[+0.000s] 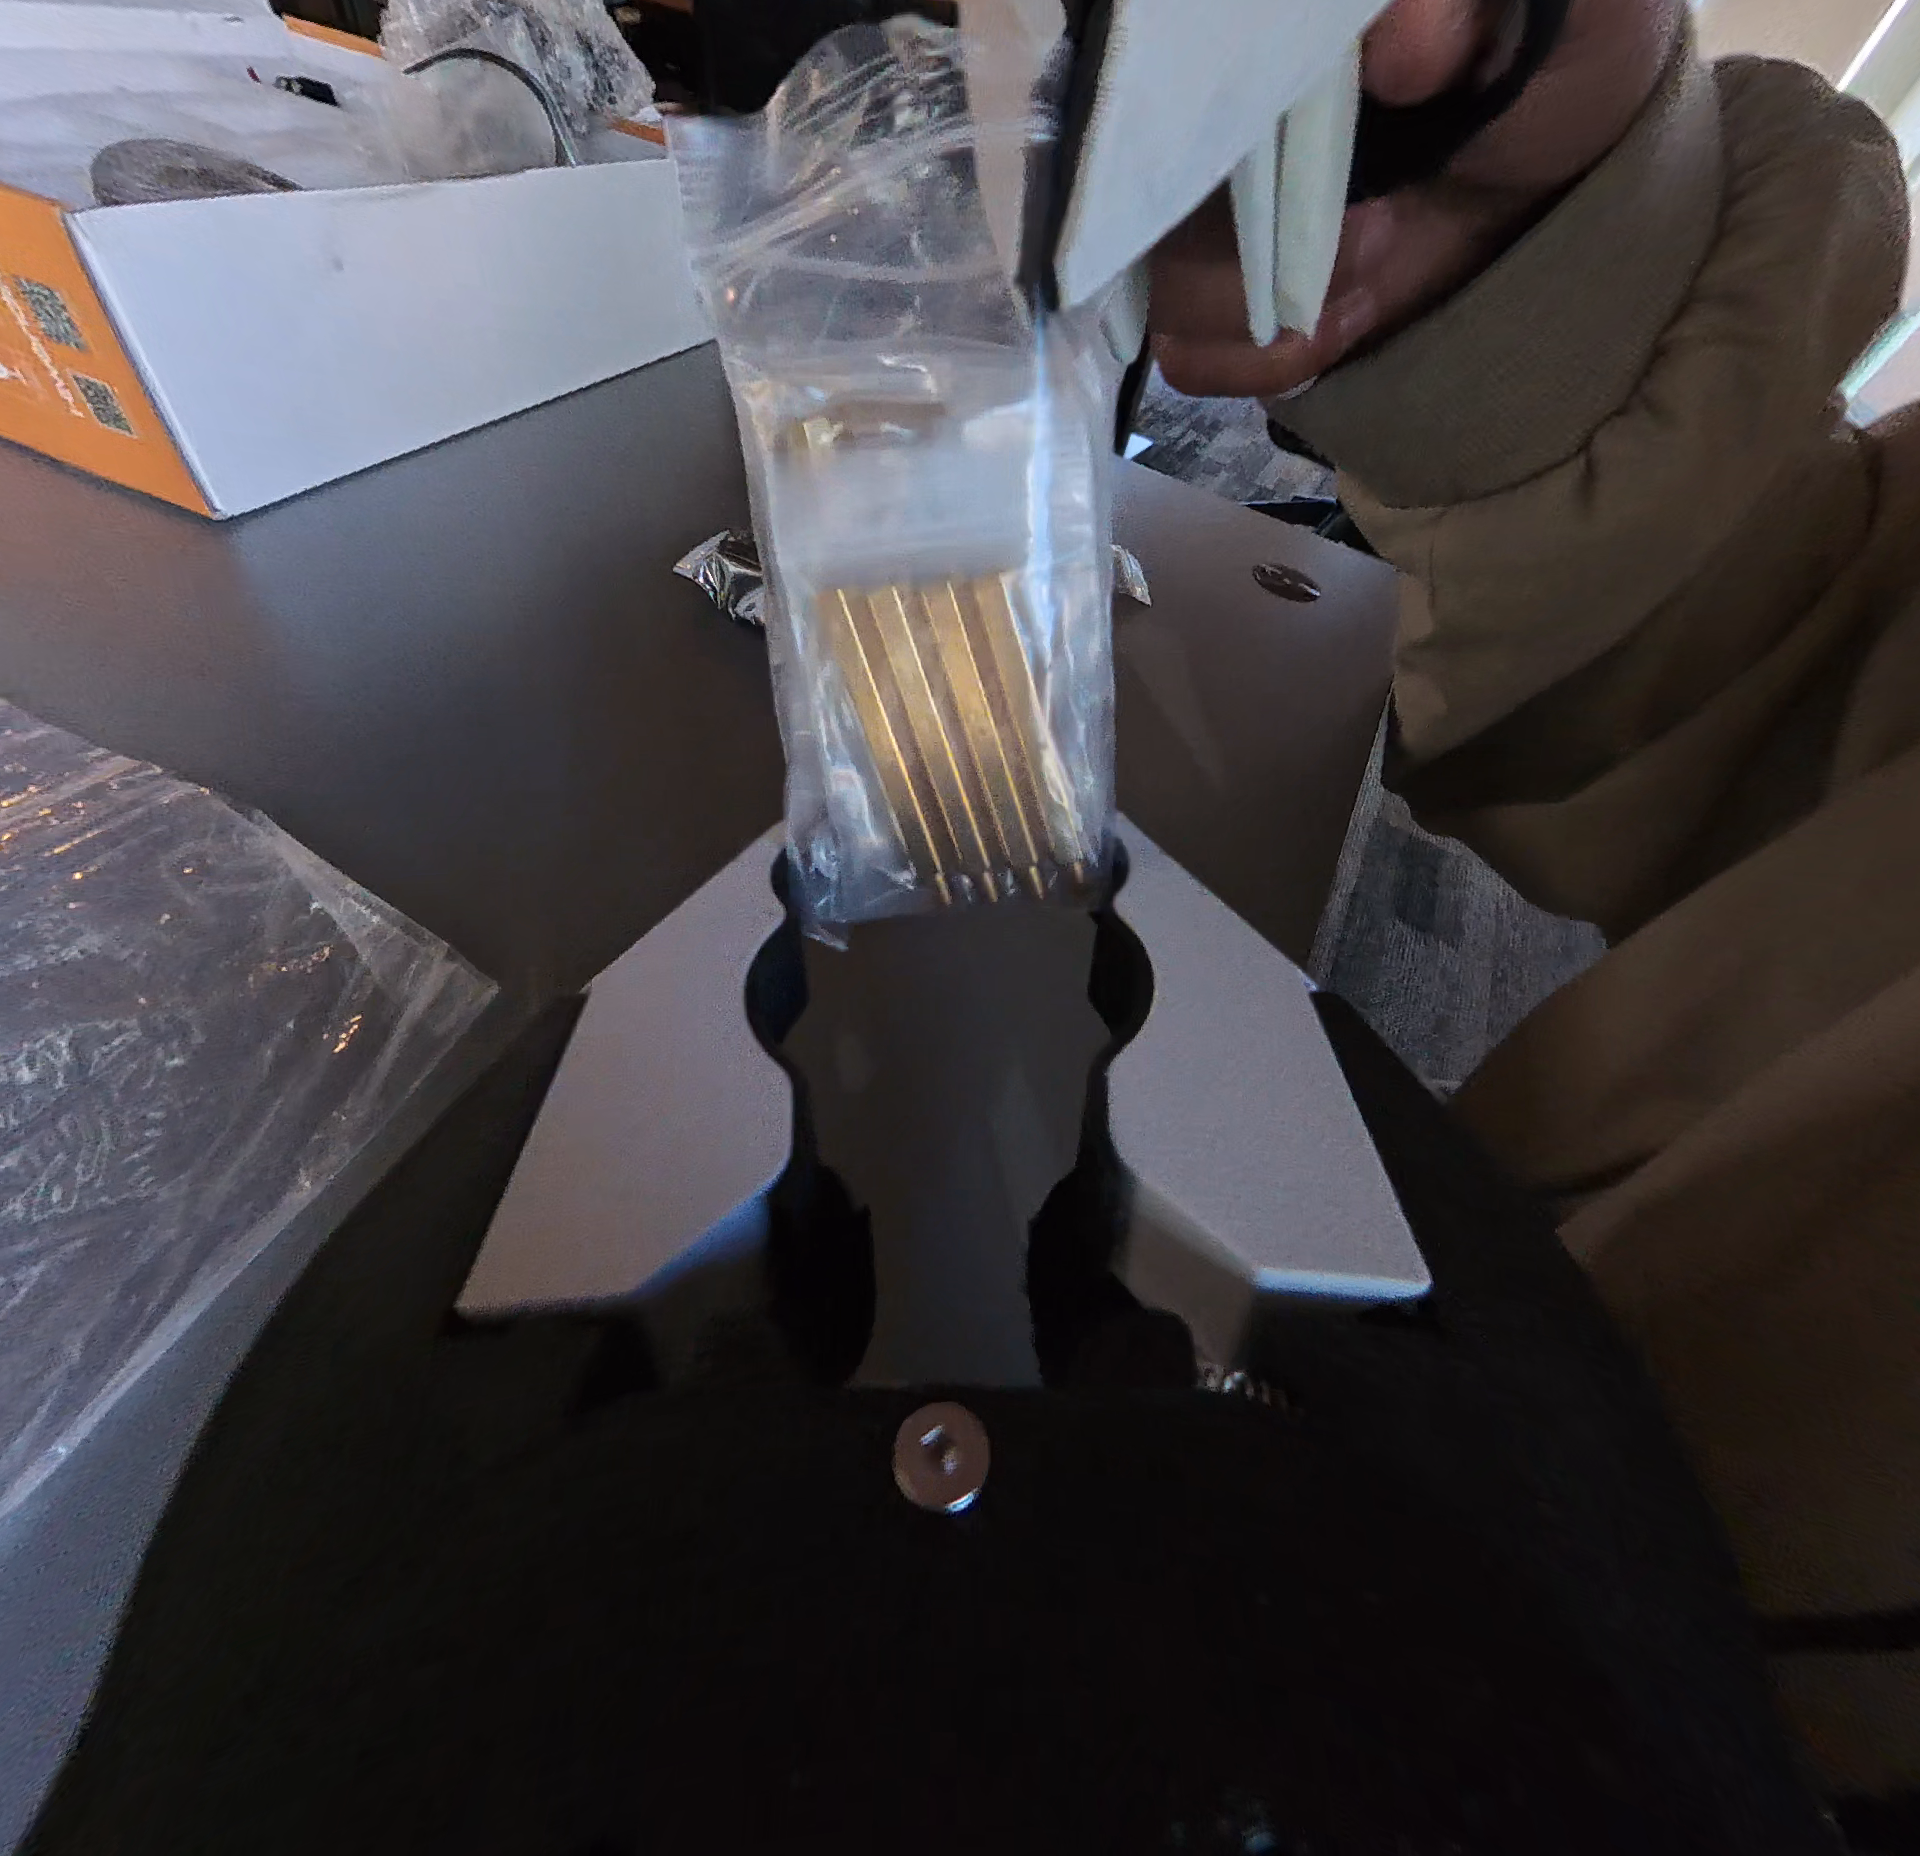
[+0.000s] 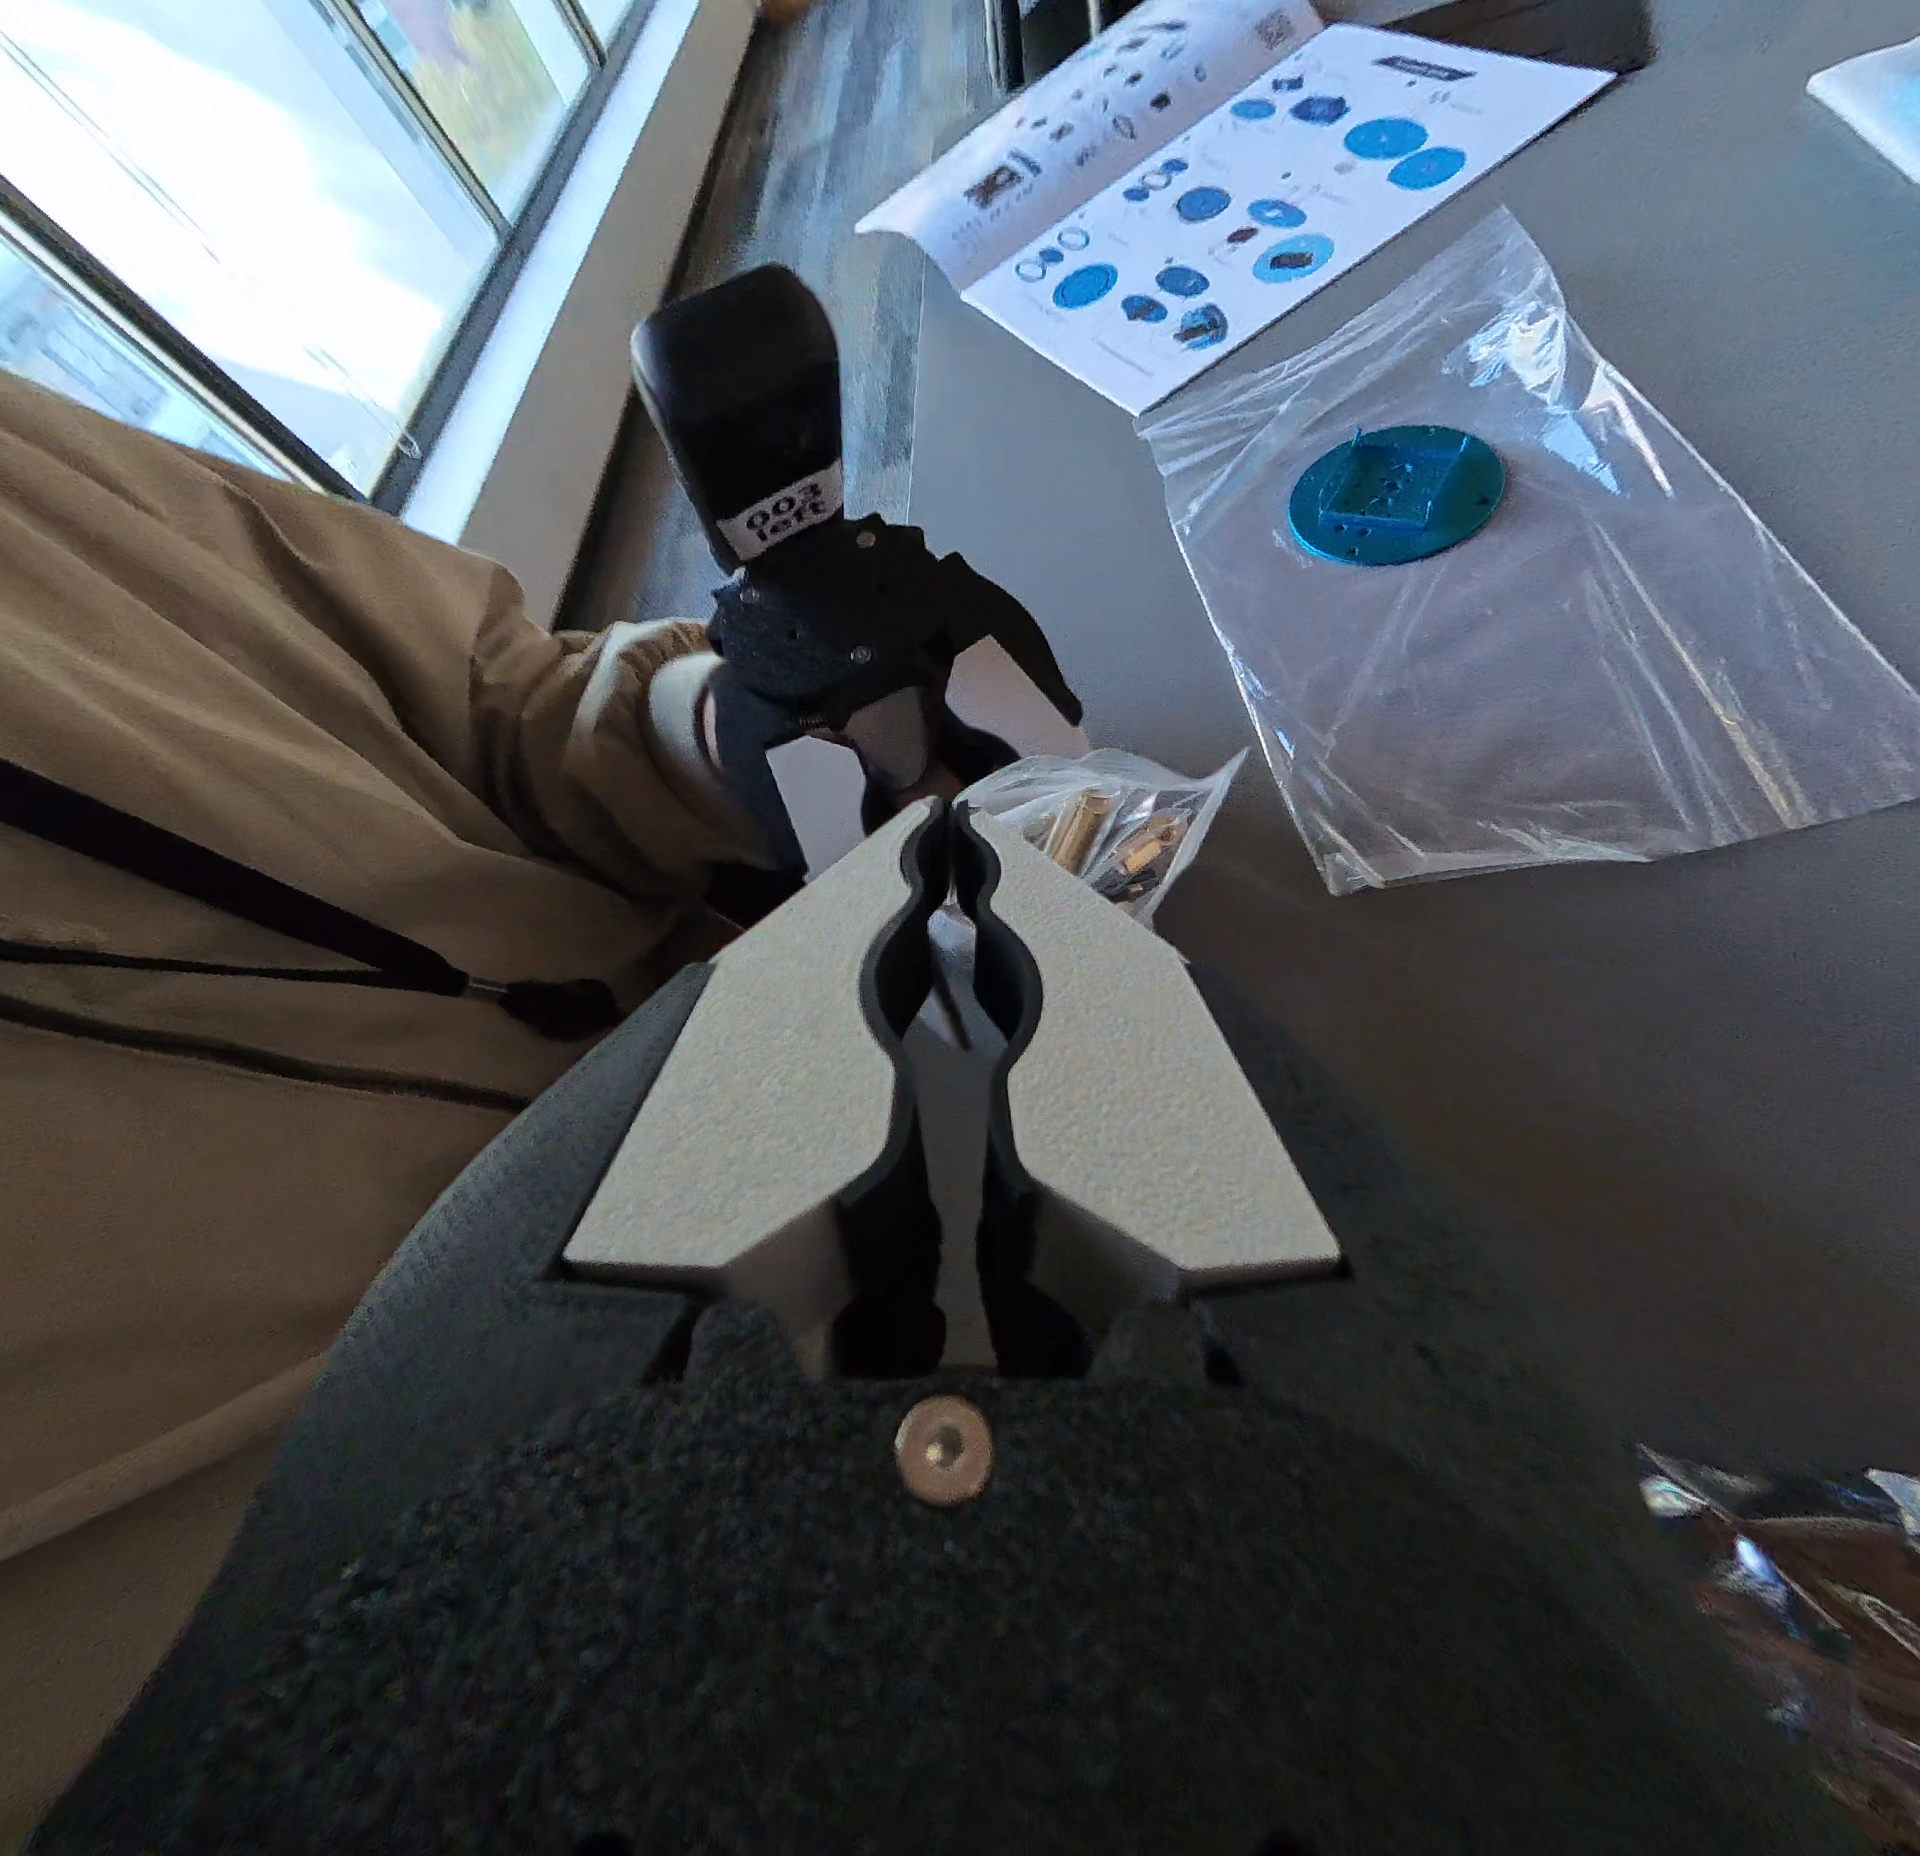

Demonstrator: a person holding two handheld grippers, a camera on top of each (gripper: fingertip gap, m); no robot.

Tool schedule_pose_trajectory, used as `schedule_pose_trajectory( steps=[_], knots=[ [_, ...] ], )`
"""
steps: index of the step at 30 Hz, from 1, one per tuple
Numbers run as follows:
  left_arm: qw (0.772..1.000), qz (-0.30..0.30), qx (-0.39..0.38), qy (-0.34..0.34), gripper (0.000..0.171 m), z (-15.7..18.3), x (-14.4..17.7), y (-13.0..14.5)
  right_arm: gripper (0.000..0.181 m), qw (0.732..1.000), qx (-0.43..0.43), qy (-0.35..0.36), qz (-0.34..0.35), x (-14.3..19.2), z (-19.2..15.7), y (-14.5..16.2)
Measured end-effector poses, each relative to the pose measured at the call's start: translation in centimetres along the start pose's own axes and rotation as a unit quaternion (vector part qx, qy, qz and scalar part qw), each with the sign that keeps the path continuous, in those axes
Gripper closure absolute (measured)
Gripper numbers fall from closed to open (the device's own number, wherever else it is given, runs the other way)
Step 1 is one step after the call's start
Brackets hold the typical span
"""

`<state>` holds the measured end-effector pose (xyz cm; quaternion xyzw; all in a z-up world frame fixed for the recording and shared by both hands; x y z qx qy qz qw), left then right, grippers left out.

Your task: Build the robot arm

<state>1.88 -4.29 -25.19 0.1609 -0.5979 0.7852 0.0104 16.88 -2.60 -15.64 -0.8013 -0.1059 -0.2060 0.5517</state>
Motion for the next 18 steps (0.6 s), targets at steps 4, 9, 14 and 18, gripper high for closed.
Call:
schedule_pose_trajectory(
  steps=[4,9,14,18],
  knots=[
    [1.0,-0.03,-0.004,0.003,0.14,-0.7,0.4,0.1,0.181,0.999,-0.044,0.006,0.015,0.6,2.3,2.3],
    [0.991,-0.124,-0.042,-0.011,0.146,-1.9,0.7,0.7,0.181,0.987,-0.141,-0.069,0.038,-0.8,5.3,6.8],
    [0.971,-0.232,-0.056,-0.004,0.146,-3.7,0.1,1.1,0.173,0.972,-0.217,-0.086,0.042,-2.1,7.4,10.0],
    [0.957,-0.284,-0.057,0.017,0.148,-5.4,-0.2,-0.3,0.167,0.968,-0.24,-0.058,0.052,-1.1,8.2,11.1]
  ],
)
Point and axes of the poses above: each gripper's, where its closed fingertips meet, x back along the fingers, y out of its underside, z = x × y across the jaws, the point moved 9 cm from there along x, back along the fingers, and after that the axes turned 3 degrees about x, right-handed, at the moved point
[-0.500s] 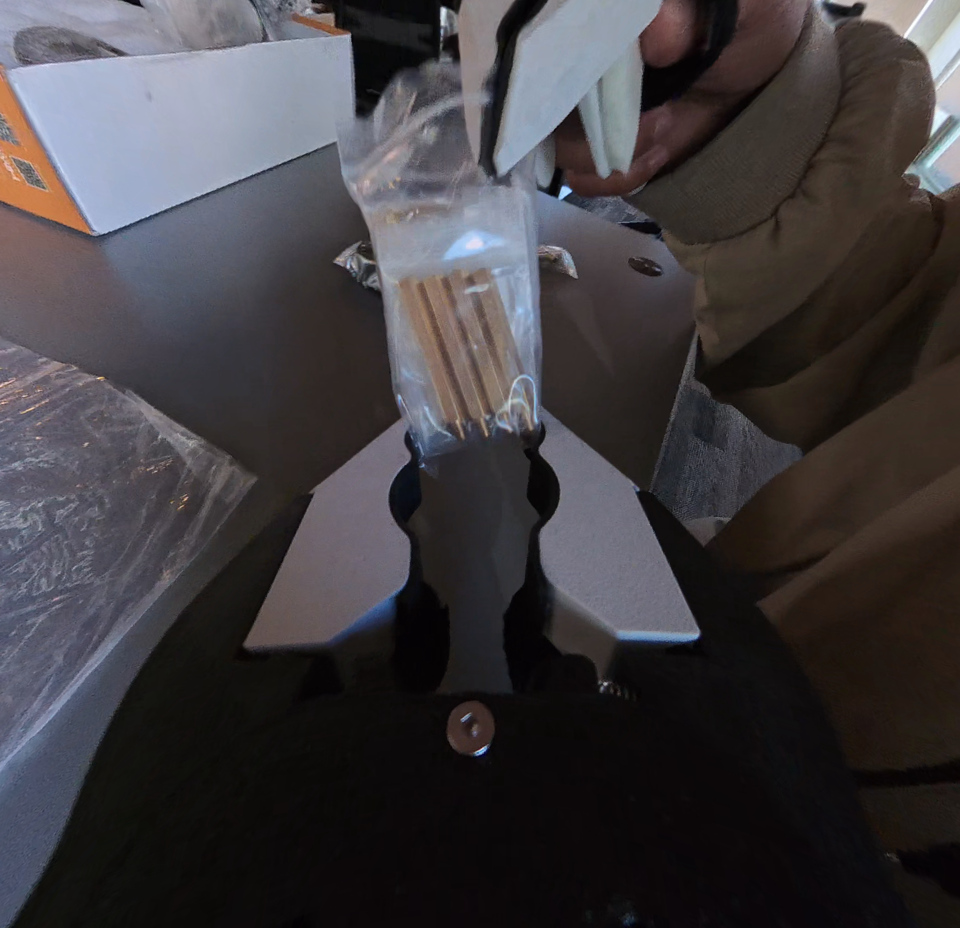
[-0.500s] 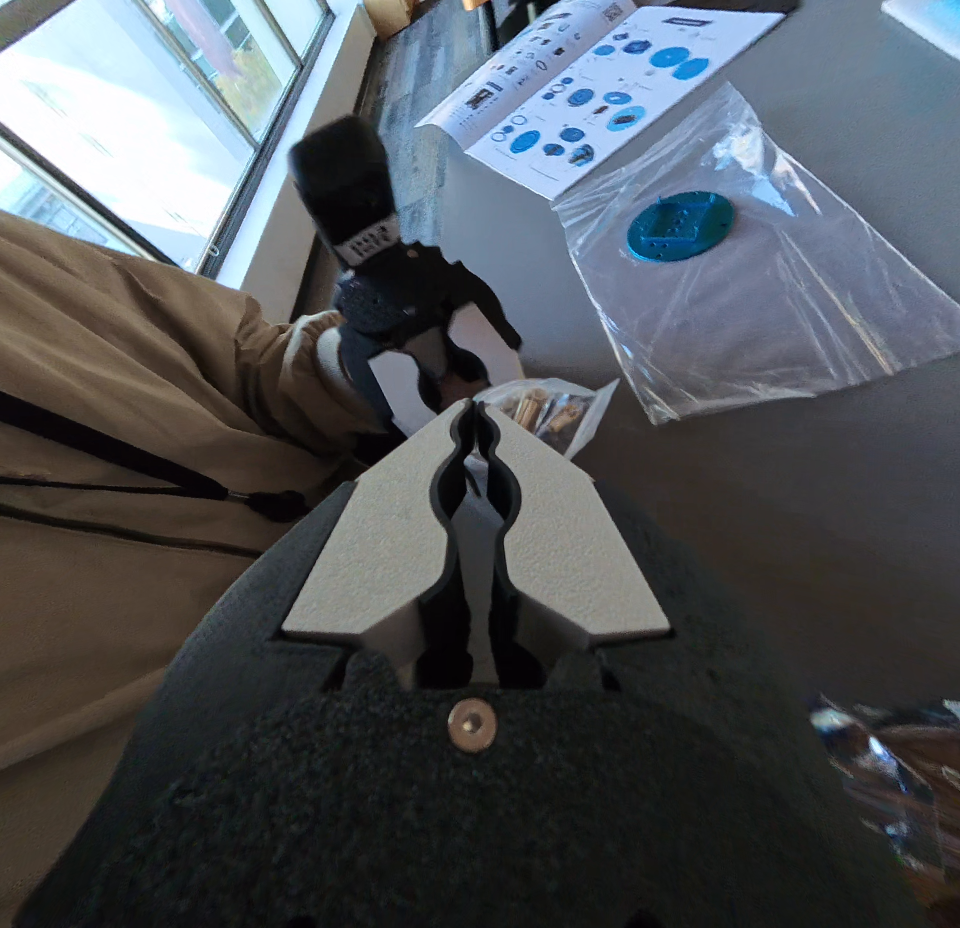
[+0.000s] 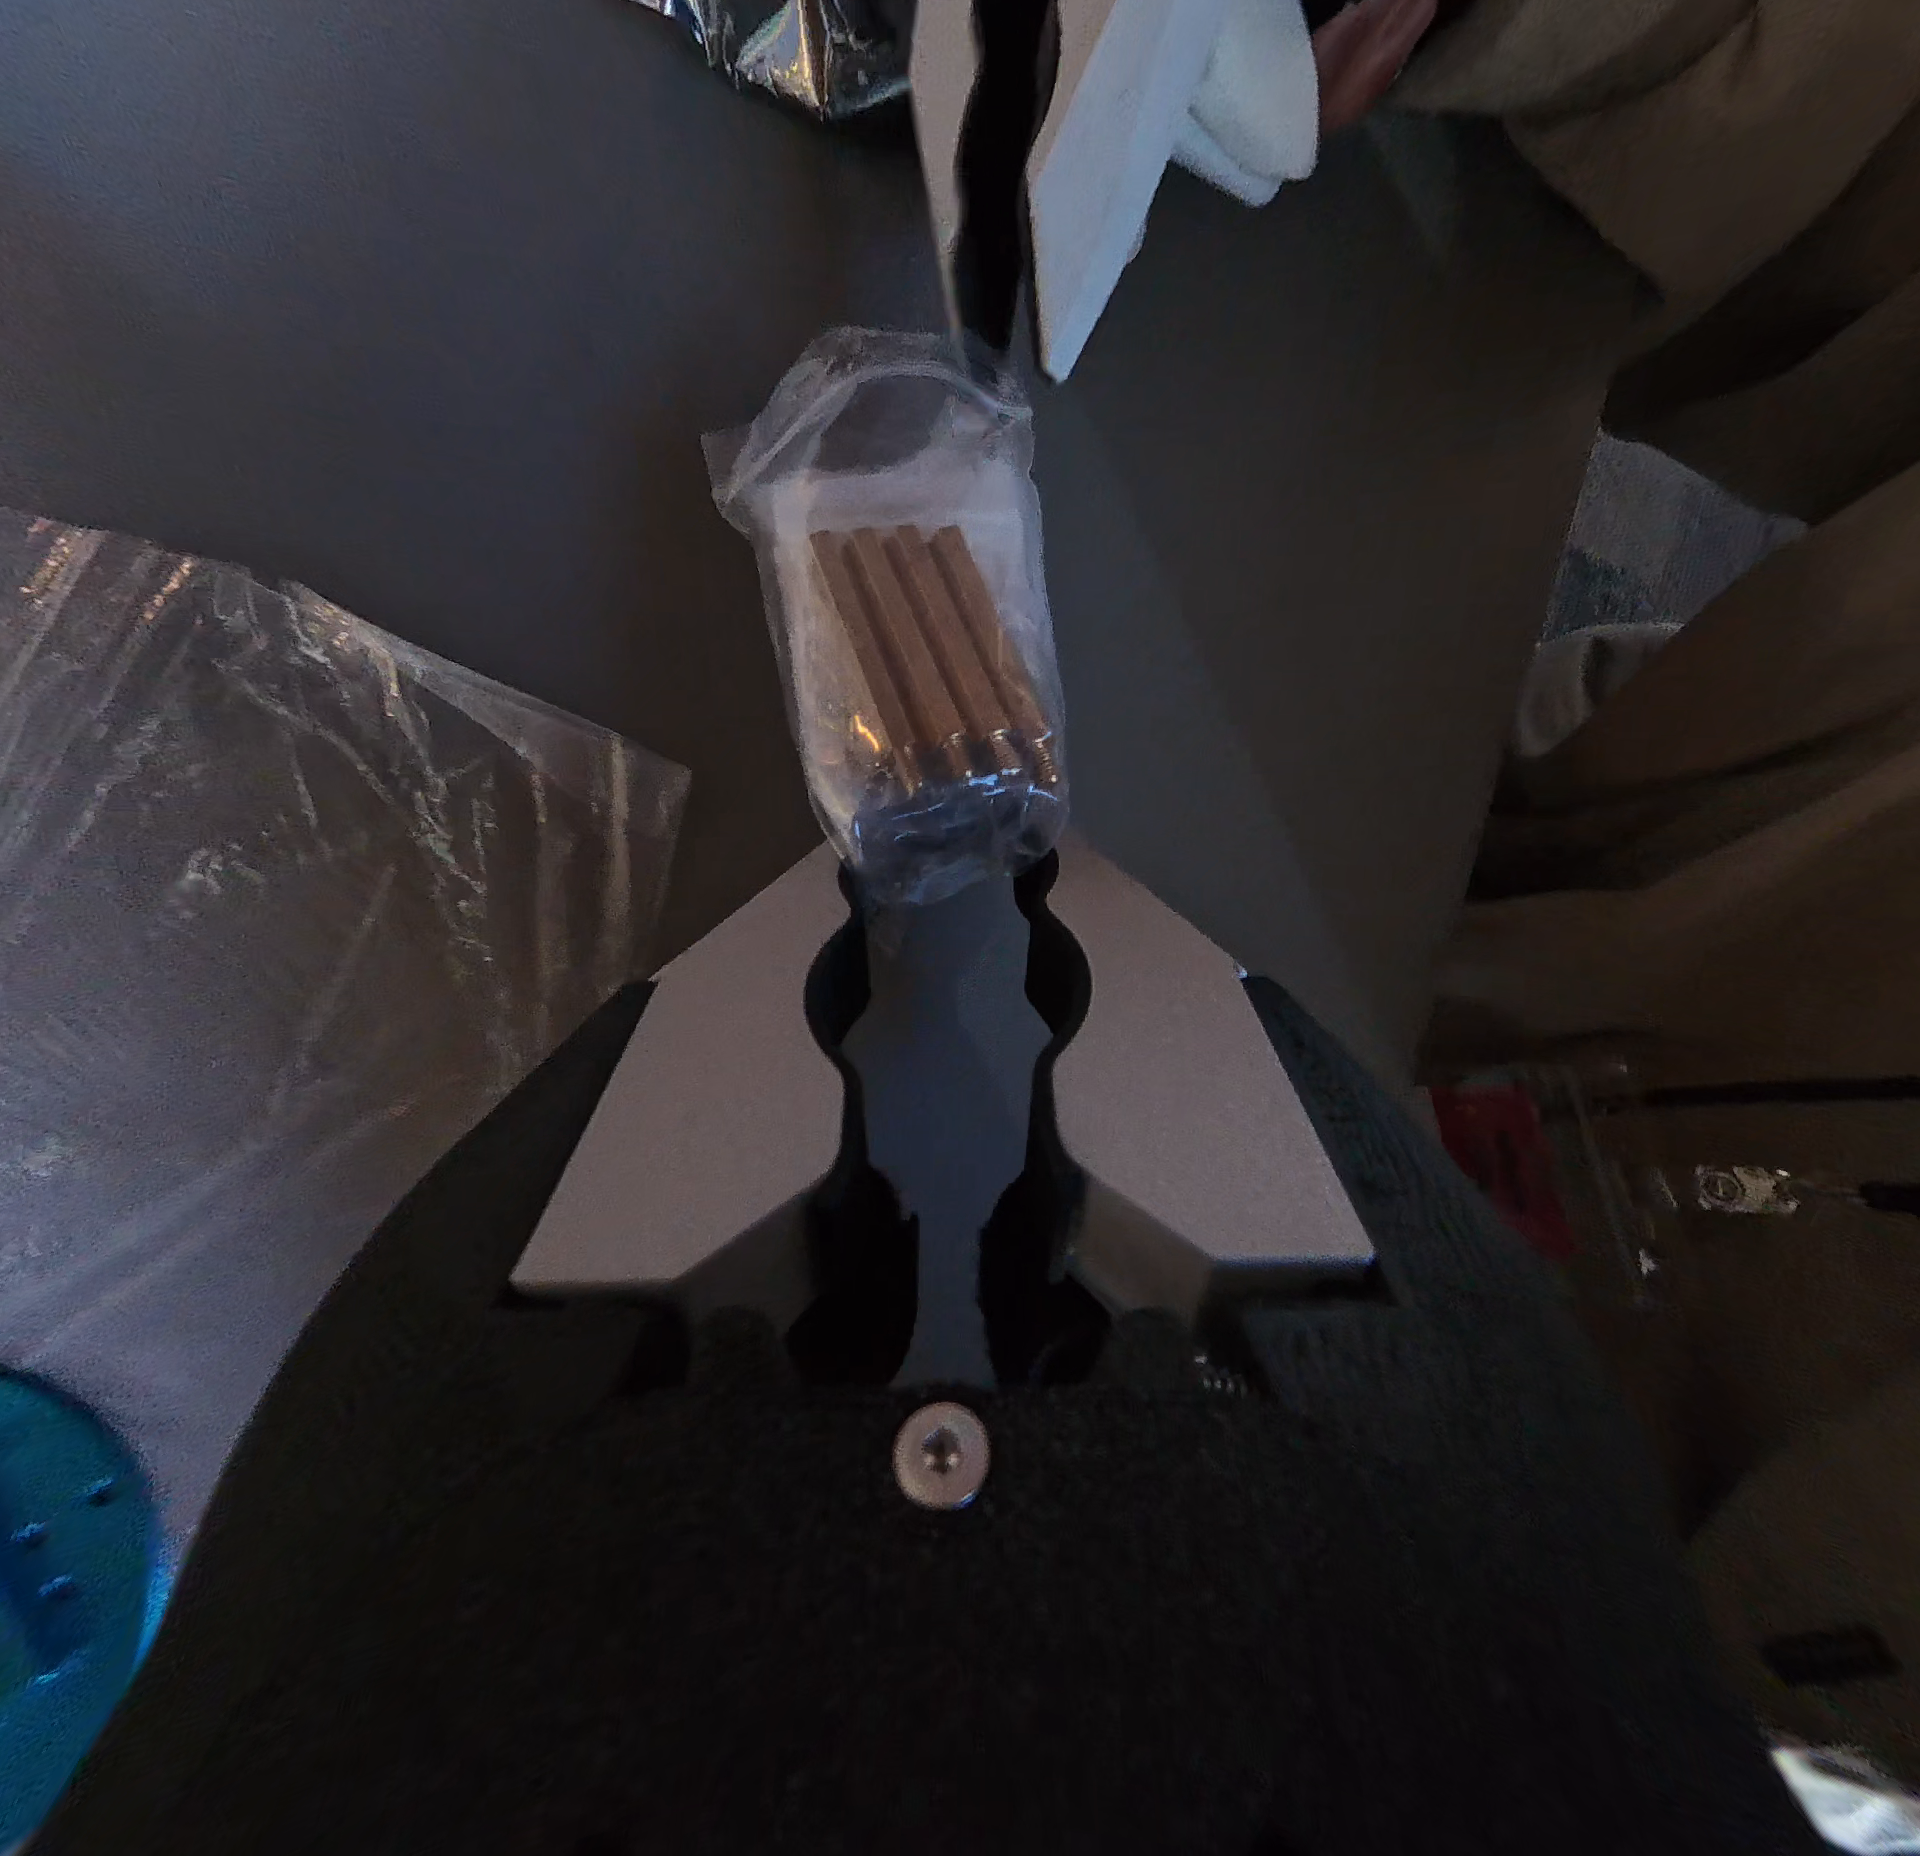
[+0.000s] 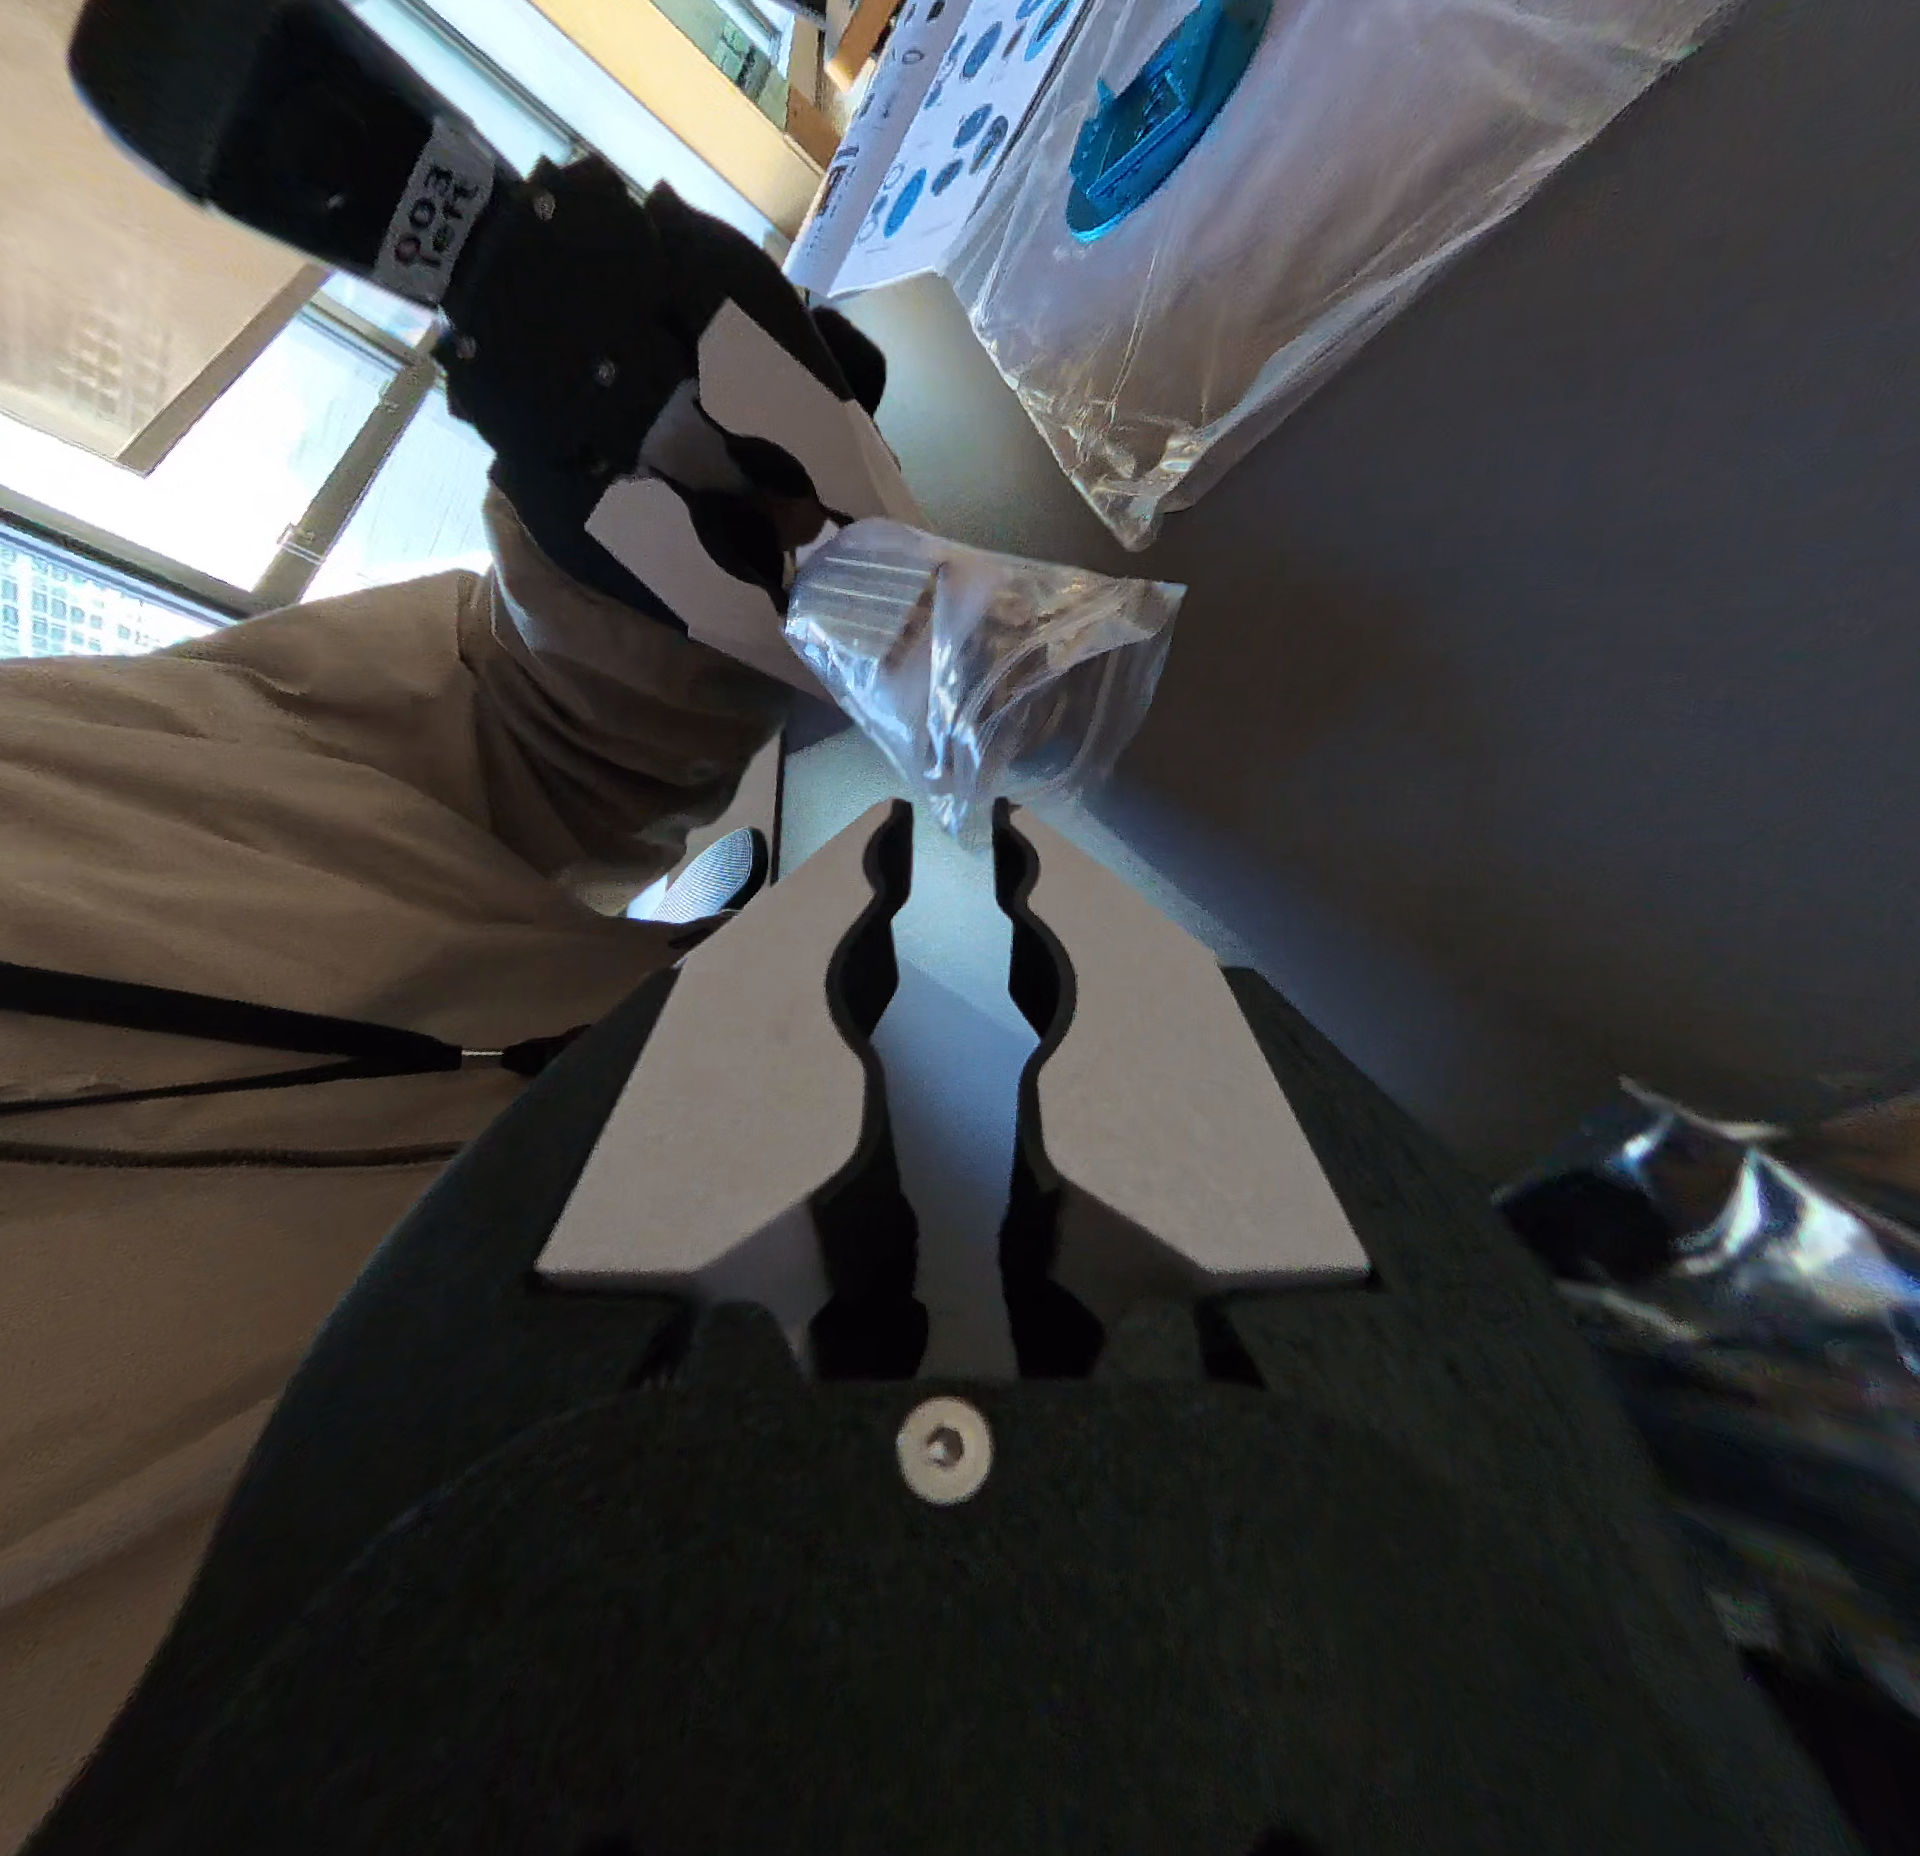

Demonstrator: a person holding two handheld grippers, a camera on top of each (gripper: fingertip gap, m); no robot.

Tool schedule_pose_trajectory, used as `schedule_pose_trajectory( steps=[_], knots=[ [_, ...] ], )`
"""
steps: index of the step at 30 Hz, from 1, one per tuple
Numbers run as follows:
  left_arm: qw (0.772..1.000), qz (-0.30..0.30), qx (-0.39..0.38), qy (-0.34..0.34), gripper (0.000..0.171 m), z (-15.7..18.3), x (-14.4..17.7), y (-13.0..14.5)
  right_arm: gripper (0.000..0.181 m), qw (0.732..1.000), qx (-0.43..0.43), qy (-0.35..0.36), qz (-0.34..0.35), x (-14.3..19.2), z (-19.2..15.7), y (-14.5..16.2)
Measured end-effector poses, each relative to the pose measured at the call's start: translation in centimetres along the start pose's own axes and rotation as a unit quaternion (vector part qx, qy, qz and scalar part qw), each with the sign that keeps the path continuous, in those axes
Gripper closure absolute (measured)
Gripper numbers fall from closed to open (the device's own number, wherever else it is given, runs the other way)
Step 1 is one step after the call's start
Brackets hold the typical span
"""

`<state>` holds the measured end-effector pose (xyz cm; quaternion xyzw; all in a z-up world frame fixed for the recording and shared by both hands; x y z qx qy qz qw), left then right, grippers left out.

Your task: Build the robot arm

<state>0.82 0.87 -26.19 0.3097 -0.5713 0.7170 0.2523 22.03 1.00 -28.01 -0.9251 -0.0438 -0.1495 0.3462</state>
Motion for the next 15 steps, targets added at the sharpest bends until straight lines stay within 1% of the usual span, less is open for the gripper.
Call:
schedule_pose_trajectory(
  steps=[2,5,7,8,11,13,15],
  knots=[
    [1.0,-0.024,-0.008,0.001,0.149,-0.7,0.0,-1.0,0.167,1.0,0.004,0.02,0.007,0.8,0.1,0.0],
    [0.997,-0.071,-0.032,-0.022,0.15,-2.1,-0.4,-3.4,0.161,0.992,0.041,0.115,0.009,2.4,-0.2,-0.2],
    [0.993,-0.095,-0.068,-0.034,0.15,-3.3,-1.0,-5.1,0.159,0.98,0.066,0.185,0.022,3.7,-0.4,-0.5],
    [0.99,-0.107,-0.081,-0.034,0.15,-3.8,-1.5,-5.9,0.157,0.975,0.072,0.206,0.029,4.3,-0.7,-0.6],
    [0.98,-0.145,-0.129,-0.031,0.15,-5.1,-2.5,-8.4,0.153,0.97,0.092,0.22,0.053,5.7,-2.2,-0.8],
    [0.97,-0.178,-0.163,-0.034,0.15,-6.2,-3.0,-10.1,0.149,0.955,0.128,0.261,0.052,6.8,-2.4,-0.8],
    [0.961,-0.189,-0.2,-0.025,0.15,-7.2,-3.7,-11.6,0.146,0.941,0.158,0.296,0.037,7.6,-1.8,-0.9]
  ],
)
Point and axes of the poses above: each gripper's, where its closed fingertips meet, x back along the fingers, y out of its underside, z = x × y across the jaws, the point moved 9 cm from there along x, back along the fingers, and after that the axes turned 3 degrees about x, right-handed, at the moved point
